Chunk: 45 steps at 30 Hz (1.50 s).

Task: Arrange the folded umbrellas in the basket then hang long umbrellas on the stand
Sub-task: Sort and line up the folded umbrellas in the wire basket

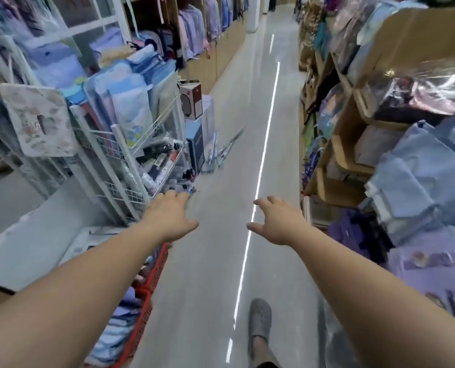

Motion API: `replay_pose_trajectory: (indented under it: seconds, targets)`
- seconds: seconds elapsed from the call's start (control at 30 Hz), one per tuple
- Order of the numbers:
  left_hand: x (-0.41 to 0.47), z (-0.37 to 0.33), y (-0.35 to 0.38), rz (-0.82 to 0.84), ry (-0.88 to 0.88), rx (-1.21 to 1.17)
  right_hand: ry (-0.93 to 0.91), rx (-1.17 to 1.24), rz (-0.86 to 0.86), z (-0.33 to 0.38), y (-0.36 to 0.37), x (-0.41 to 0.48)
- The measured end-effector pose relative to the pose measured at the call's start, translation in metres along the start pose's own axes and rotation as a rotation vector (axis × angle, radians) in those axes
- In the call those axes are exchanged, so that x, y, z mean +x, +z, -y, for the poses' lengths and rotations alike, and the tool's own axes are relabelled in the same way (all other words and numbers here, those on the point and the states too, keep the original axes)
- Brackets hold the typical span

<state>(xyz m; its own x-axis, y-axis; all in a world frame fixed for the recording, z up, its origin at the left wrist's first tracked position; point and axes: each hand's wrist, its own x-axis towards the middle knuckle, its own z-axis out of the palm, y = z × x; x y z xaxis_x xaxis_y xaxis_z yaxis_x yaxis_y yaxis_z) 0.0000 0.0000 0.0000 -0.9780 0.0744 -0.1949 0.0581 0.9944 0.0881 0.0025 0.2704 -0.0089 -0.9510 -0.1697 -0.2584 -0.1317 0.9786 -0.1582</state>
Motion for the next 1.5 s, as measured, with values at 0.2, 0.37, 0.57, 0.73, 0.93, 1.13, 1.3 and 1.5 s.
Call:
replay_pose_trajectory:
  seconds: [0.2,0.37,0.57,0.73,0.93,1.13,1.3,1.5]
  targets:
    - [0.106,0.007,0.007,0.079,-0.194,-0.072,-0.119,0.019,0.129,-0.023,-0.024,0.143]
    - [0.179,0.024,0.006,0.102,-0.332,-0.144,-0.226,-0.065,0.190,-0.024,-0.046,0.255]
    - [0.268,0.062,0.020,0.144,-0.455,-0.219,-0.306,-0.147,0.269,0.000,-0.045,0.382]
    - [0.351,0.113,0.028,0.121,-0.481,-0.301,-0.329,-0.200,0.299,0.036,-0.050,0.483]
    - [0.429,0.167,0.017,0.151,-0.556,-0.334,-0.435,-0.277,0.330,0.086,-0.064,0.586]
    - [0.479,0.187,0.035,0.168,-0.699,-0.409,-0.626,-0.343,0.395,0.119,-0.046,0.676]
    - [0.508,0.172,0.067,0.147,-0.948,-0.491,-0.838,-0.427,0.453,0.131,-0.023,0.757]
    - [0.542,0.123,0.084,0.129,-1.235,-0.619,-1.037,-0.475,0.571,0.134,-0.003,0.828]
